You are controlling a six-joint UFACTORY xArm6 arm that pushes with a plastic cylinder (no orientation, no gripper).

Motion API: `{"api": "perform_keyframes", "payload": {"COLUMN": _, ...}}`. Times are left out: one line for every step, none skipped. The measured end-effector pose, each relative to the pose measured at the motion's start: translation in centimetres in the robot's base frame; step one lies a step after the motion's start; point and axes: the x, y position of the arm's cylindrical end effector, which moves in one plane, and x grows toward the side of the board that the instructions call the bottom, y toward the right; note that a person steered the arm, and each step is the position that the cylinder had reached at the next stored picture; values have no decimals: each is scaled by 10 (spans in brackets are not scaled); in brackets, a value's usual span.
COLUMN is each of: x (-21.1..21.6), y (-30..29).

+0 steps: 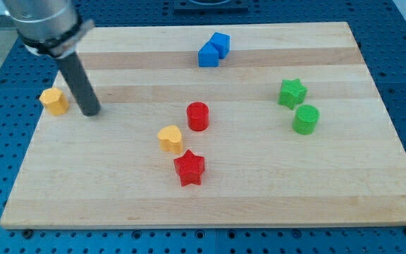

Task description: Move the red circle diagonally to the top right of the red star

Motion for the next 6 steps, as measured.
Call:
{"api": "perform_keyframes", "payload": {"x": 28, "y": 37}}
{"api": "perform_keyframes", "payload": {"x": 29, "y": 85}}
{"api": "perform_keyframes", "payload": {"x": 23, "y": 127}}
{"api": "perform_keyframes", "payload": {"x": 25, "y": 171}}
{"api": "perform_keyframes", "payload": {"x": 50, "y": 217}}
{"api": "perform_keyframes", "payload": {"x": 90, "y": 209}}
